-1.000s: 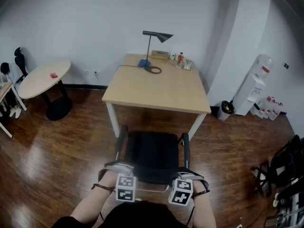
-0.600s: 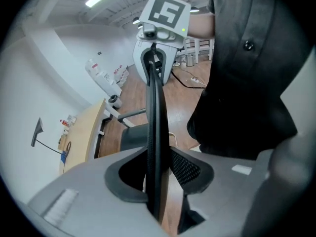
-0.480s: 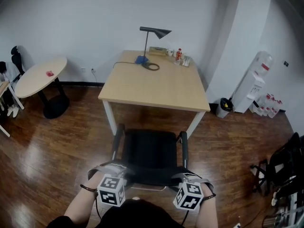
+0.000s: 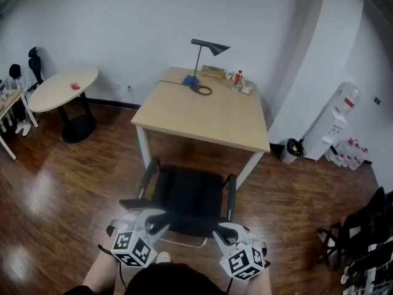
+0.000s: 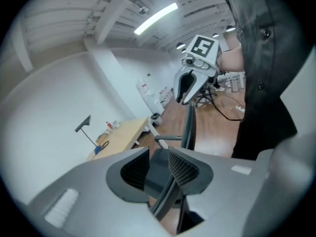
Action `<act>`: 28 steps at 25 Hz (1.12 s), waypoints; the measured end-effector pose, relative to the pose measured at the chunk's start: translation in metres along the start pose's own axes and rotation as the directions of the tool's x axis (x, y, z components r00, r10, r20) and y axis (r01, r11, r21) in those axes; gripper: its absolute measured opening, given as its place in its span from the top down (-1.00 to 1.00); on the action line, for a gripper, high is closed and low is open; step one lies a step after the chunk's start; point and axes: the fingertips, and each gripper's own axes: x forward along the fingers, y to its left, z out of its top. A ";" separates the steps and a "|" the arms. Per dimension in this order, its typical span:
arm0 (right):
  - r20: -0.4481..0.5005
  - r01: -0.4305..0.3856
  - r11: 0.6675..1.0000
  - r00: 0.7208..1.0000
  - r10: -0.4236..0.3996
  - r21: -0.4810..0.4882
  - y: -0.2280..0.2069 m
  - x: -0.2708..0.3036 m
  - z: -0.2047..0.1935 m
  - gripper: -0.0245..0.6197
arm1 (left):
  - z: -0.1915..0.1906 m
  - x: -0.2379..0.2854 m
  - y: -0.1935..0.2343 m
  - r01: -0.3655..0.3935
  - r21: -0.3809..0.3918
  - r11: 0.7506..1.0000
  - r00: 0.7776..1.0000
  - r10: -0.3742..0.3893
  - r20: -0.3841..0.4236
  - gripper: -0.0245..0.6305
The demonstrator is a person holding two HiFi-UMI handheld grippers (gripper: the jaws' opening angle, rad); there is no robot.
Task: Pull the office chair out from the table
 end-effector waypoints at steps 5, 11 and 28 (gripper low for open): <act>0.173 0.051 0.991 0.982 -0.072 0.120 0.006 -0.028 0.006 0.72 | 0.014 0.004 -0.012 -0.220 -0.018 0.975 0.975 0.220 -0.021 0.62; 0.269 0.064 0.985 0.957 -0.106 0.162 0.022 -0.060 -0.004 0.75 | 0.025 -0.005 -0.046 -0.336 -0.213 0.917 0.939 0.344 0.003 0.81; 0.325 0.119 0.869 0.896 -0.302 0.480 0.056 -0.139 -0.057 0.87 | 0.065 -0.075 -0.103 -0.326 -0.630 0.705 0.834 0.527 0.159 0.92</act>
